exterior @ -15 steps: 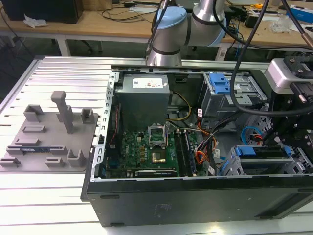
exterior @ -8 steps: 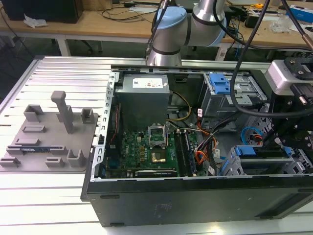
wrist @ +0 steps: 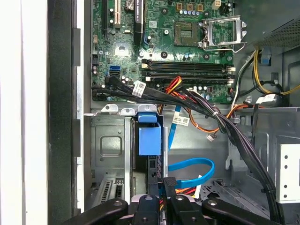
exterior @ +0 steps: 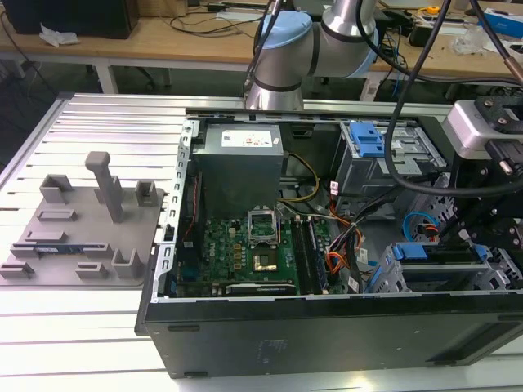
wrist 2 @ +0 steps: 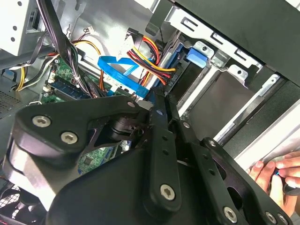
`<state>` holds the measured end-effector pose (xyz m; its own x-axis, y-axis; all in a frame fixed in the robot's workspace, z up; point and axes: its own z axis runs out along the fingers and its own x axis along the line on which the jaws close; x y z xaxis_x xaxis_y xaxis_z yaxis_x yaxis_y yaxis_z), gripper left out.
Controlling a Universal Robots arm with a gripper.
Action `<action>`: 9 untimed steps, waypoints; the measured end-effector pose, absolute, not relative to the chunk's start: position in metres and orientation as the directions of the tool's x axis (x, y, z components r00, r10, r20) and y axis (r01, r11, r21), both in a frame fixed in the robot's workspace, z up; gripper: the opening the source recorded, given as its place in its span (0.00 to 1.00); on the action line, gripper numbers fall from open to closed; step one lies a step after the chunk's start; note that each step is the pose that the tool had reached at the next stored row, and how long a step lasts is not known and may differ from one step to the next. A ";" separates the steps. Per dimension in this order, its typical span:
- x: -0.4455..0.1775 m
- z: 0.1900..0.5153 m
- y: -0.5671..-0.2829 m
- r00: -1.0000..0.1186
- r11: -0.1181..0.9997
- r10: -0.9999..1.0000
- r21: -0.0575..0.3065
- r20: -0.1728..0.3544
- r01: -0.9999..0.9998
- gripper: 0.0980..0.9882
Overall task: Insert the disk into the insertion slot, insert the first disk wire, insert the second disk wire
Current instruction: 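Insert the second disk wire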
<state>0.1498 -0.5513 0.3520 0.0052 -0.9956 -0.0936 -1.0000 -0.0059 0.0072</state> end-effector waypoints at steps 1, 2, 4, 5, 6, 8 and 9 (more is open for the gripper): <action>0.150 0.352 -0.551 0.005 -0.006 -0.996 0.007 -0.093 -1.000 0.07; 0.150 0.352 -0.551 0.005 -0.006 -0.996 0.007 -0.093 -1.000 0.07; 0.150 0.352 -0.551 0.005 -0.006 -0.996 0.007 -0.093 -1.000 0.07; 0.150 0.352 -0.551 0.005 -0.006 -0.996 0.007 -0.094 -1.000 0.07; 0.150 0.351 -0.551 0.005 -0.006 -0.996 0.007 -0.094 -1.000 0.07; 0.150 0.351 -0.551 0.005 -0.006 -0.996 0.007 -0.094 -1.000 0.07; 0.150 0.351 -0.551 0.005 -0.006 -0.996 0.007 -0.094 -1.000 0.07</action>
<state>0.1505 -0.5512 0.3511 0.0053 -0.9956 -0.0935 -1.0000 -0.0060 0.0072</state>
